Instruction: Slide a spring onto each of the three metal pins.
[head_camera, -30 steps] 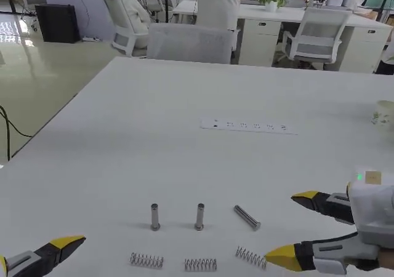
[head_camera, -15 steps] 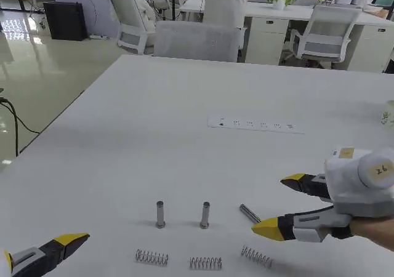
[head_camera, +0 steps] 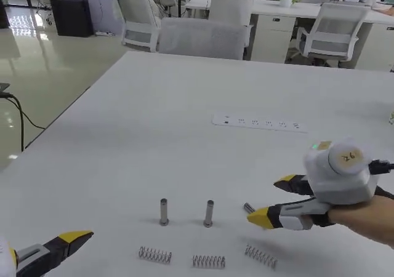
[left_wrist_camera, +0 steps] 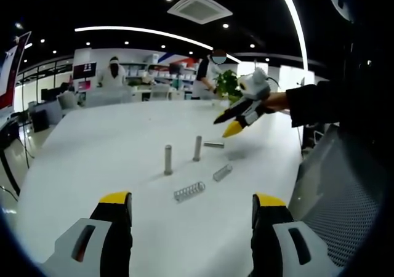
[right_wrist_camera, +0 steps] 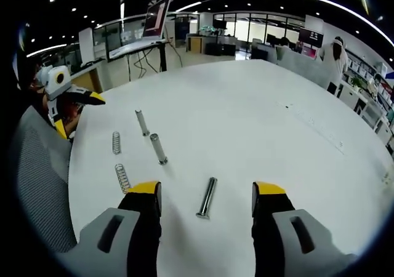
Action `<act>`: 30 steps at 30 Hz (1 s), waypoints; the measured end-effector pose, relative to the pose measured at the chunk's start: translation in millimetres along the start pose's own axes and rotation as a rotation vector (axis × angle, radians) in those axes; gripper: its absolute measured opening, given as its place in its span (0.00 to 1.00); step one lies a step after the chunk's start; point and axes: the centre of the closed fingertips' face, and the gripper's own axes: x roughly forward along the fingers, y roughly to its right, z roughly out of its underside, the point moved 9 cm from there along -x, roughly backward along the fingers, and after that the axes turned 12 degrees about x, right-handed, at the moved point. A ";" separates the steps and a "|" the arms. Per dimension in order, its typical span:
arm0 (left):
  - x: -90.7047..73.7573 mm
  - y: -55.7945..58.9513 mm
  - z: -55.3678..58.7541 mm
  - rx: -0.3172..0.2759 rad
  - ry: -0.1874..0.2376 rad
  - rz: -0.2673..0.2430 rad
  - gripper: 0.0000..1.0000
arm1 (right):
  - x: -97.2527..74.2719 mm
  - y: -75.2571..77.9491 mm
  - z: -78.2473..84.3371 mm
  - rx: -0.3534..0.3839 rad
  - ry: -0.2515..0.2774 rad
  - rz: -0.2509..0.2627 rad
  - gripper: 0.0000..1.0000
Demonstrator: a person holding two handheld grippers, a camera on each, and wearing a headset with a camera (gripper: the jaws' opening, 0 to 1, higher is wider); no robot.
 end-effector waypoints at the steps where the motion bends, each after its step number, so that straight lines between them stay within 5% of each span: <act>1: -0.2 -0.1 0.1 0.000 0.000 -0.001 0.76 | 1.2 -0.2 0.1 0.006 -0.008 0.003 0.57; 30: 2.0 0.2 3.6 -0.005 -0.012 0.013 0.75 | 36.1 0.6 -1.8 0.027 -0.160 0.061 0.29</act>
